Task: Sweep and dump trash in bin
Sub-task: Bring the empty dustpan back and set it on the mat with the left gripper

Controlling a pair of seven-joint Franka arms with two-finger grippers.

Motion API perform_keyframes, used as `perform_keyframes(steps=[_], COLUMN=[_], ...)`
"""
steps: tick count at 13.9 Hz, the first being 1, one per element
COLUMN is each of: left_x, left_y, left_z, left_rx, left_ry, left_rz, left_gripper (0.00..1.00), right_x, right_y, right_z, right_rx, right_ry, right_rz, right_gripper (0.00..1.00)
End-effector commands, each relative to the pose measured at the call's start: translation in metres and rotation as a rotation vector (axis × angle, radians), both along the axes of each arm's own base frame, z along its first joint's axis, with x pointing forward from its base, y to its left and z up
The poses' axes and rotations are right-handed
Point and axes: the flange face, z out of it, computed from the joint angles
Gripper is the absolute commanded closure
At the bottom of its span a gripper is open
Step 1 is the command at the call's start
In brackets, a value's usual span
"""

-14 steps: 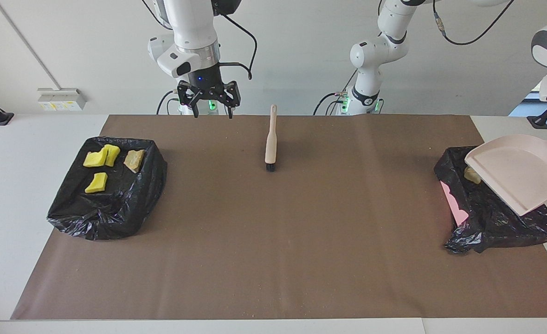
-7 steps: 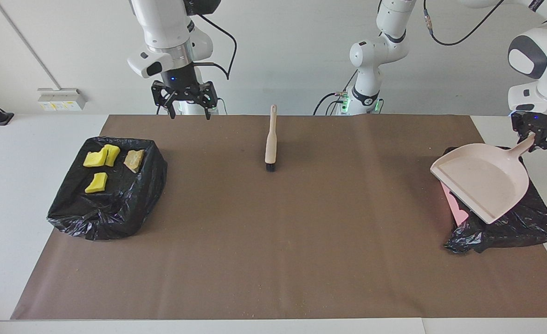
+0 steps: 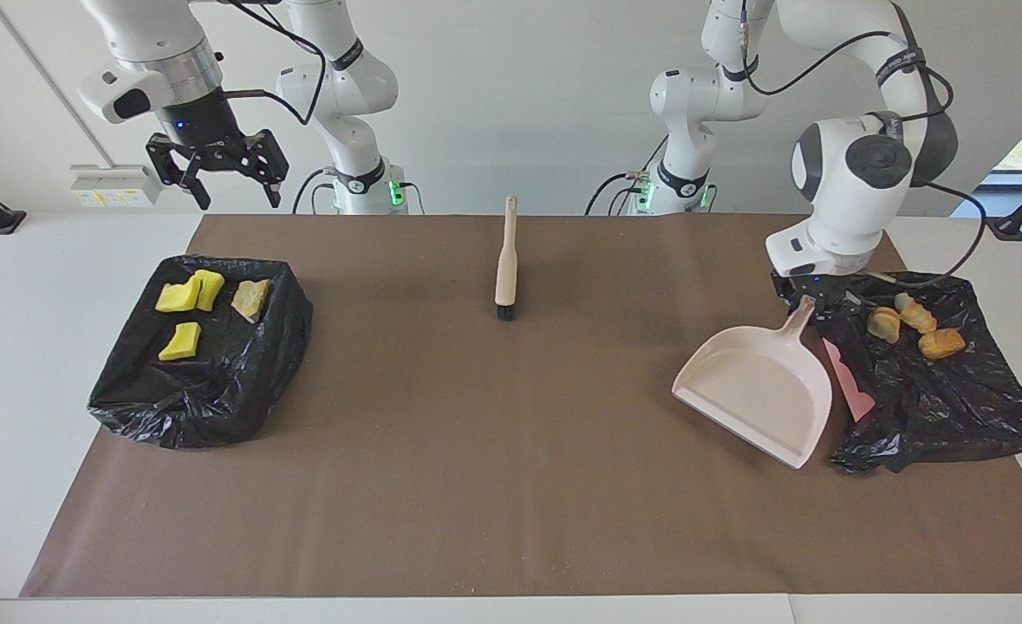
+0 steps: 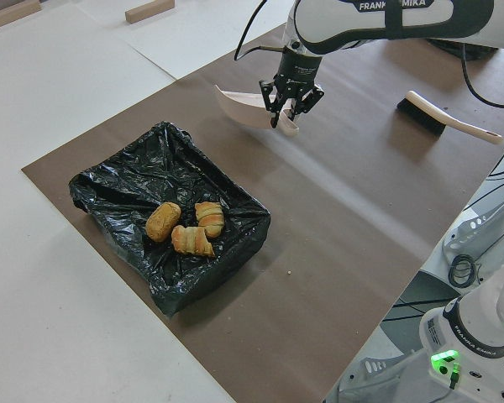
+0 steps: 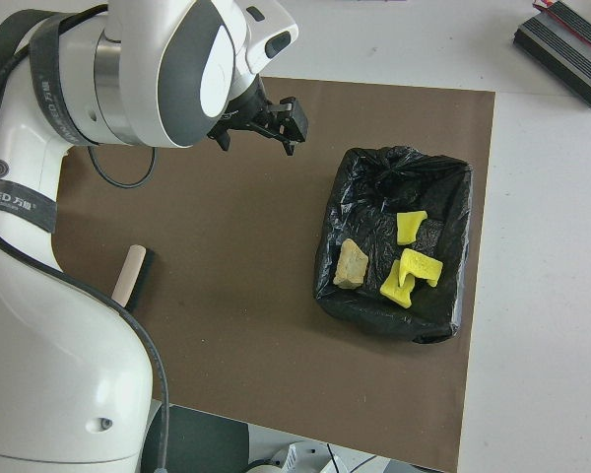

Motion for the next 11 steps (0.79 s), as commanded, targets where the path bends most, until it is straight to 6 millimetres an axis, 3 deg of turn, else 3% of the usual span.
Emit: perform_keyframes(steps=[1,3,6,8,11], left_x=[-0.008,-0.01,0.003,0.002,-0.008], left_y=[-0.062,-0.12,-0.199,-0.228,-0.273], left_z=[-0.006,-0.019,-0.017,-0.004,-0.004], left_rx=[-0.066,-0.091,-0.196,-0.232,-0.248], left_ry=[-0.052,-0.087,-0.078,-0.083,-0.088], left_rz=[0.198,0.276,0.437,0.465,0.505], left_gripper=[1.0,1.0,1.0,1.0,1.0], right_x=[-0.005,-0.004,-0.004,-0.004,-0.005], right_y=[-0.001,-0.002,0.0,-0.003,-0.004], right_z=[-0.002,-0.001,-0.002,-0.003,-0.002], right_rx=[0.002,0.004,-0.014,-0.036,-0.036], right_ry=[0.014,0.013,0.012,0.016,0.019], right_rz=[-0.02,-0.041,-0.055,-0.044,-0.035], right_gripper=[0.0,0.0,0.0,0.0,0.0])
